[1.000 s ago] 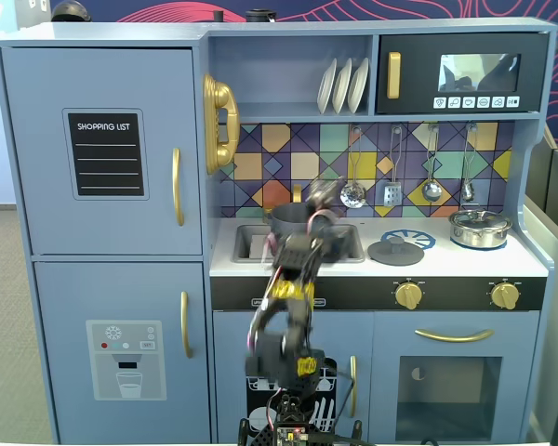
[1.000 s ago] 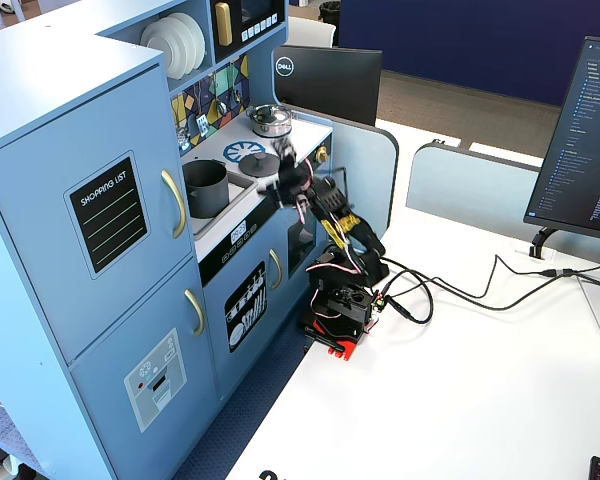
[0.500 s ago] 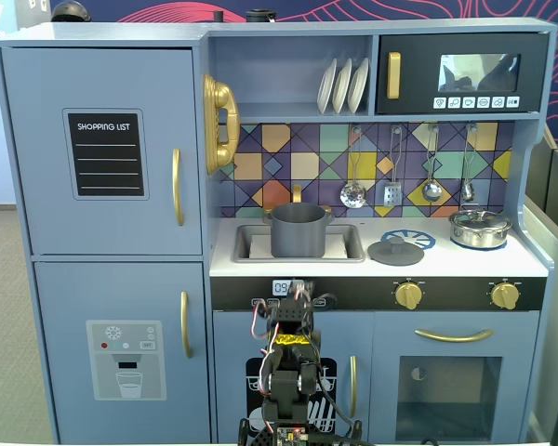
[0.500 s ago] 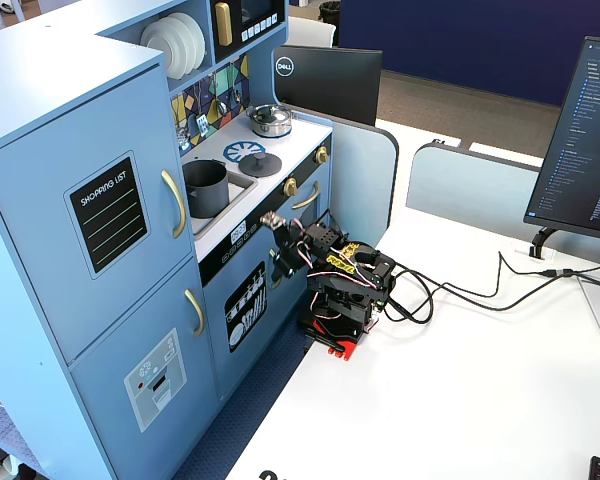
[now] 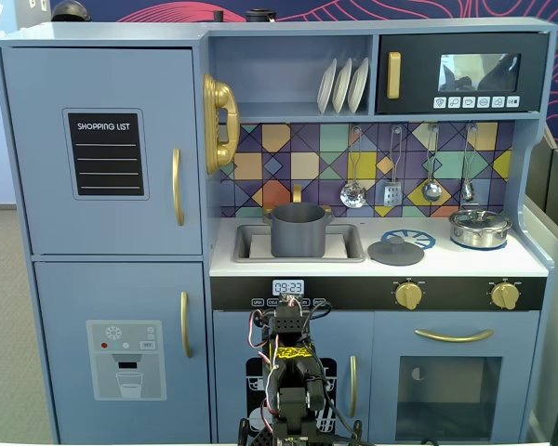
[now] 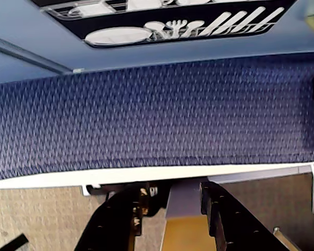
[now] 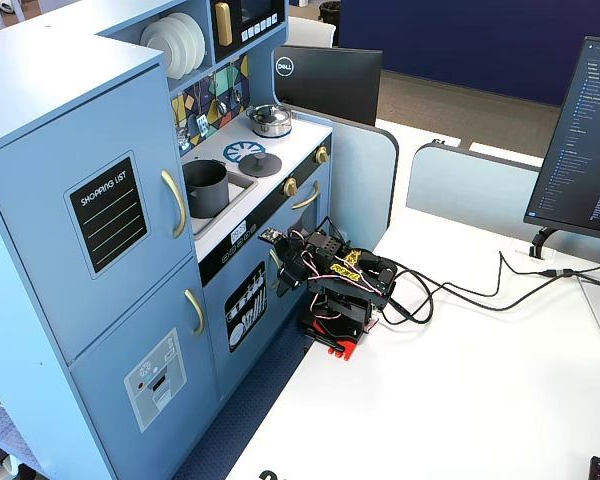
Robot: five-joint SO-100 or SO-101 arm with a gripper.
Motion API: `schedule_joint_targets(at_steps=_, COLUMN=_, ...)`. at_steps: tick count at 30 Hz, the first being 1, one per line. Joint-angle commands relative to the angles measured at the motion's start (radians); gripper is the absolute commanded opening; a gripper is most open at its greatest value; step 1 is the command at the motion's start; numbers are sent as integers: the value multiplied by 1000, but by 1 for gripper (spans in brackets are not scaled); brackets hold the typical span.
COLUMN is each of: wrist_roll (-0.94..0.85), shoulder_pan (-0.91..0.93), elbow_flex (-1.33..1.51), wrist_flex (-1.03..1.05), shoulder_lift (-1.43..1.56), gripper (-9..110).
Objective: Take off the lid from the gray recipient and place it on the counter
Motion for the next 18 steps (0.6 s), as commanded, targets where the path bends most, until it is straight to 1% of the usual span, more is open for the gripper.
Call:
schedule_joint_targets(at_steps=1, wrist_roll=-5, shoulder_pan=2, elbow_flex=-2, wrist_flex=183, shoulder_lift=-5, gripper=5)
schedule_joint_targets(at_steps=18, wrist_roll=-5, shoulder_pan=3, elbow_flex=-2, wrist_flex=183, shoulder_lift=-5, gripper=8)
